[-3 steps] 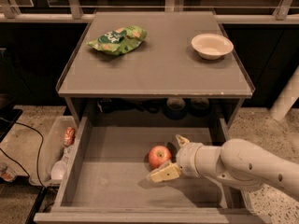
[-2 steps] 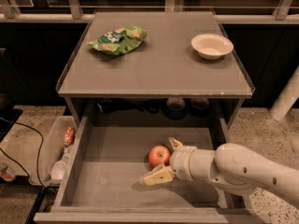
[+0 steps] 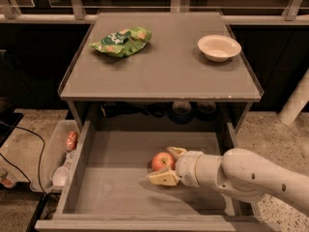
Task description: Pick apple from top drawer and place on counter
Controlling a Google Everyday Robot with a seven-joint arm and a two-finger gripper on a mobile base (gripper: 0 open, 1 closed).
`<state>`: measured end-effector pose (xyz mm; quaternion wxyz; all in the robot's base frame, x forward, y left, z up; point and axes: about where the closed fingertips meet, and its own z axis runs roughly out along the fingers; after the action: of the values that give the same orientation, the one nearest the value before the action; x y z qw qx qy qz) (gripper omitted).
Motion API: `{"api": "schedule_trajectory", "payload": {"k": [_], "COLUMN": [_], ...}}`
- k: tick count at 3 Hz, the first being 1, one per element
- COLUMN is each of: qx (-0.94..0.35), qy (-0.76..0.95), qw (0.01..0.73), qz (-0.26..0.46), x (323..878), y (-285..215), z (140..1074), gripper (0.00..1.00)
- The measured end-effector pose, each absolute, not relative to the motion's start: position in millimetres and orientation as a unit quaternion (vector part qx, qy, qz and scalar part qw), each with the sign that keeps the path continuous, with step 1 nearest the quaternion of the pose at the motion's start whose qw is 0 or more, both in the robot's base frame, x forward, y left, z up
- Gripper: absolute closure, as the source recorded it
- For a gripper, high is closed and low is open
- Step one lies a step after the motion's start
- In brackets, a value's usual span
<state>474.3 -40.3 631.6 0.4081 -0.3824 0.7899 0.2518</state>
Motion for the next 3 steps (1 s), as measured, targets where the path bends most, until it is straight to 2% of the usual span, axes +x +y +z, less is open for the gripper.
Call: {"api": "schedule_trajectory", "payload": {"k": [3], "qx": [-0.382], "qy": [0.79], "qw": [0.408], "qz": [0.252], "x": [474.2], "y": [-40.2], "z": [631.6], "gripper": [1.0]}}
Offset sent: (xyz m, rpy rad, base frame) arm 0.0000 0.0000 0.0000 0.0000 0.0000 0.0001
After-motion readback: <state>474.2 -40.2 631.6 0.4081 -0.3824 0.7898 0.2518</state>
